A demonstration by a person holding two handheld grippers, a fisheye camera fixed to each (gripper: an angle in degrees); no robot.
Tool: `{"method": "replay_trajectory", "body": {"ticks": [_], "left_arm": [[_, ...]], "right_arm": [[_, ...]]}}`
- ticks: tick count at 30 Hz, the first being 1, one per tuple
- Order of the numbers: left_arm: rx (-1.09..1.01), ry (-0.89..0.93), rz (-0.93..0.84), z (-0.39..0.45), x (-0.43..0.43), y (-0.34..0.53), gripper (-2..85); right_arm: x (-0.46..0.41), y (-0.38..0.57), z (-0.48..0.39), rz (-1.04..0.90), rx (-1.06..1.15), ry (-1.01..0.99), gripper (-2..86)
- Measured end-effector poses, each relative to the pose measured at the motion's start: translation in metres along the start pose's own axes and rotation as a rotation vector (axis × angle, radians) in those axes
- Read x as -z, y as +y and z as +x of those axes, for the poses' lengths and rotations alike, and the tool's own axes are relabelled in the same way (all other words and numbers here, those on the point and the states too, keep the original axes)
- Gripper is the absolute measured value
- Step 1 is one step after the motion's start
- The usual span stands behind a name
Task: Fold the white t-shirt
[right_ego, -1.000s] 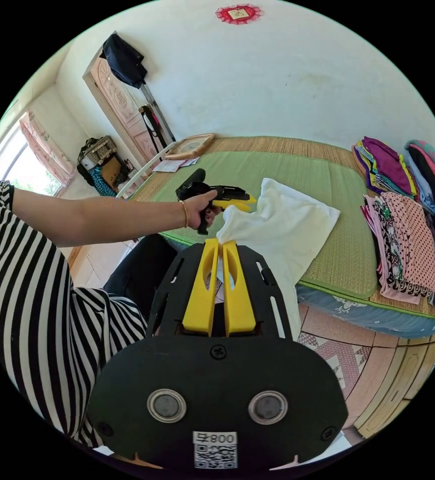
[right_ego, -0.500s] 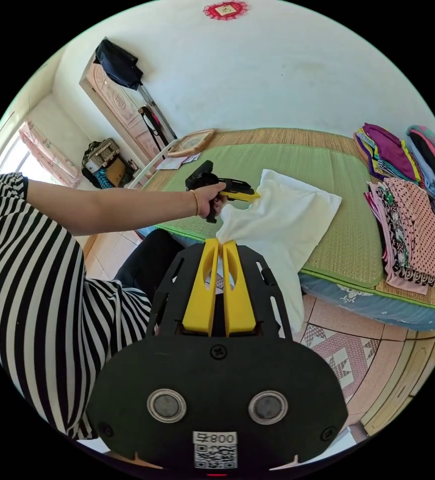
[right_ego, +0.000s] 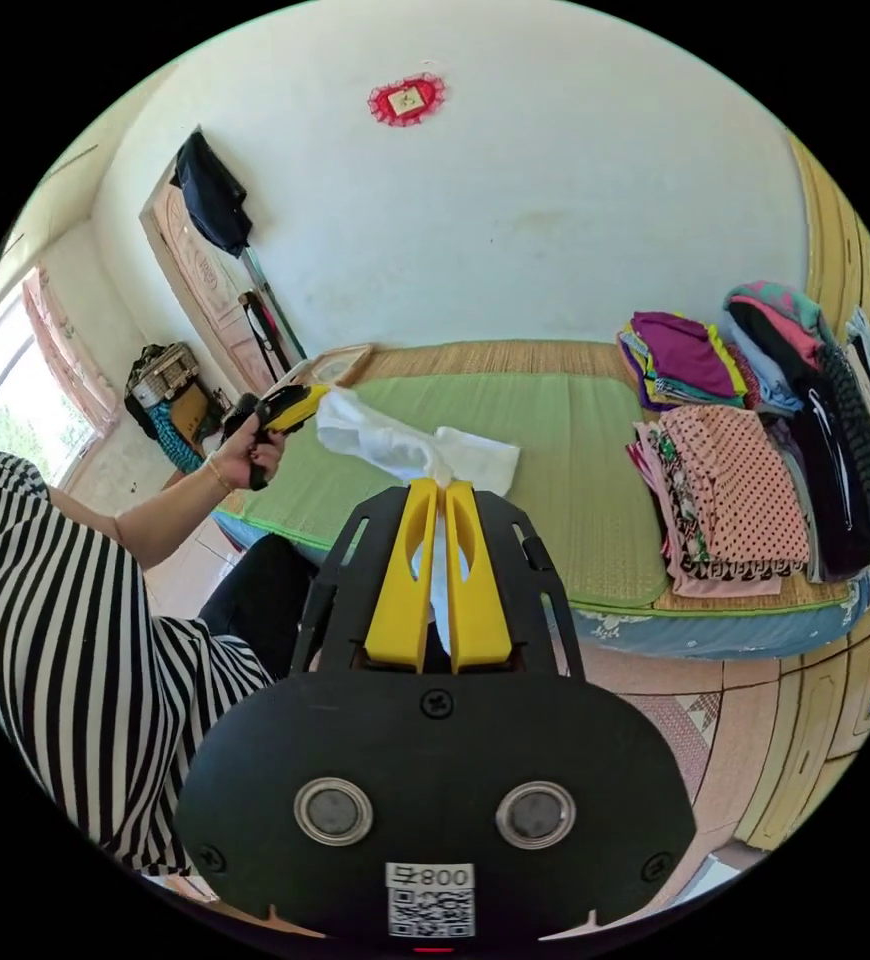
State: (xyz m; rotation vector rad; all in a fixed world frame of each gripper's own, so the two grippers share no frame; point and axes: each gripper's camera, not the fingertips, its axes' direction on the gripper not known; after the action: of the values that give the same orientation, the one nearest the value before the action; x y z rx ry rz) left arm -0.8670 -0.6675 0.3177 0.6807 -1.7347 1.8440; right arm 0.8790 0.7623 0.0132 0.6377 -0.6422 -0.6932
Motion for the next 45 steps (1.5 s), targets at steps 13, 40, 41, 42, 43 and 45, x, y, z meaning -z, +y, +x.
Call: {"method": "replay_trajectory", "body": {"ticks": [13, 40, 41, 42, 43, 45], "left_arm": [[-0.597, 0.147, 0.2, 0.286, 0.095, 0.101, 1.1], [-1.197, -0.108, 0.439, 0.571, 0.131, 0.219, 1.3], [-1.191, -0.126, 0.441, 0.571, 0.128, 0.209, 1.3], [-1.177, -0.144, 0.441, 0.57, 0.125, 0.197, 1.3], [-1.17, -0.154, 0.439, 0.57, 0.123, 0.189, 1.3], [-1.116, -0.205, 0.433, 0.561, 0.115, 0.155, 1.3]], "right_arm": [[0.147, -0.029, -0.068, 0.432, 0.23, -0.066, 1.1], [0.253, -0.09, -0.153, 0.777, 0.532, -0.23, 0.9], [0.244, -0.103, -0.152, 0.766, 0.529, -0.23, 0.9], [0.233, -0.119, -0.15, 0.753, 0.526, -0.232, 0.9], [0.227, -0.128, -0.148, 0.742, 0.521, -0.232, 0.9], [0.199, -0.168, -0.14, 0.692, 0.5, -0.253, 0.9]]}}
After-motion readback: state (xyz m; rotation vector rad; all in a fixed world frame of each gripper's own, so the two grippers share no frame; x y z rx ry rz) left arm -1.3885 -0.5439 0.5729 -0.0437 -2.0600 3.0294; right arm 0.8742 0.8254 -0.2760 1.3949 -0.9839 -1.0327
